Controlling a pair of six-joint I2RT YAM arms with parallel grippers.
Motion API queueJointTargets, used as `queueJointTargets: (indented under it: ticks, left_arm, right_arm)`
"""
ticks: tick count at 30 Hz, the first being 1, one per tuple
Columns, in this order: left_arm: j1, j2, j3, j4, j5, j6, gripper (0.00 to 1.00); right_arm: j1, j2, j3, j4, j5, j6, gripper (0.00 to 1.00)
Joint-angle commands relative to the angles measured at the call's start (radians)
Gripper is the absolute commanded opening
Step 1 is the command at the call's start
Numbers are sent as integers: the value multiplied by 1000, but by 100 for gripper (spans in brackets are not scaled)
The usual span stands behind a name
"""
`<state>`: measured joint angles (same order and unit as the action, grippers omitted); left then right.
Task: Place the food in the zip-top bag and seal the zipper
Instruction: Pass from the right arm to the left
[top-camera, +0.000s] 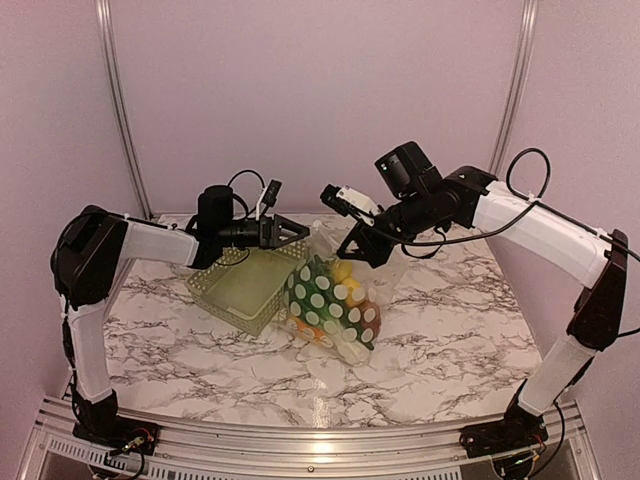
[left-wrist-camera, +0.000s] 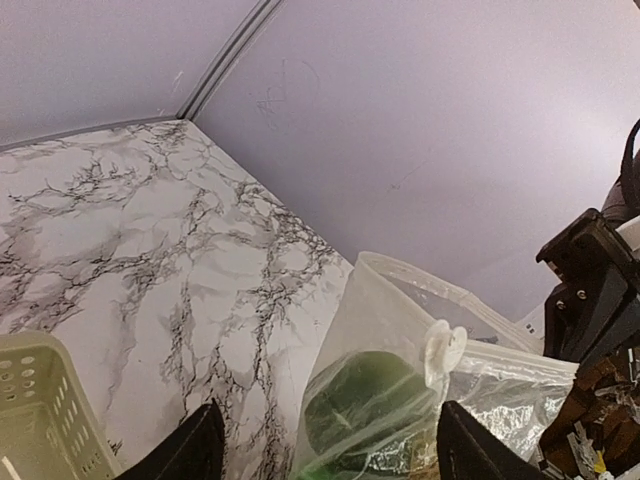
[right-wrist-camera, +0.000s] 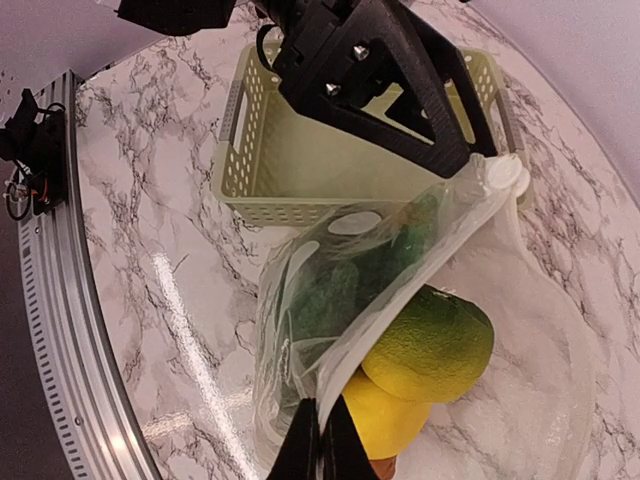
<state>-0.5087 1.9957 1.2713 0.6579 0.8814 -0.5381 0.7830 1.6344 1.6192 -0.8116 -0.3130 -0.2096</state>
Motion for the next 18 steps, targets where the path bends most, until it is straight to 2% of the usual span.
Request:
queueJointTargets:
  ticks: [1,3,6,12,18]
  left_arm:
    - [-4,68,17,403,165,-264,74]
    - [-8,100,27,517,181,-327,71]
    - [-15,146,65,571,196,-373,66]
    - [-48,199,130,571,233,-384,54]
    - [-62,184,84,576,256,-374,49]
  right_arm:
    - [11,-23,11,-29,-15,13,2]
    - [12,-25,14,-42,-14,16,2]
    - [11,-27,16,-58,-11,22,2]
    - [10,-30,27,-75,-5,28,2]
    - [11,-33,25,-81,12,31,2]
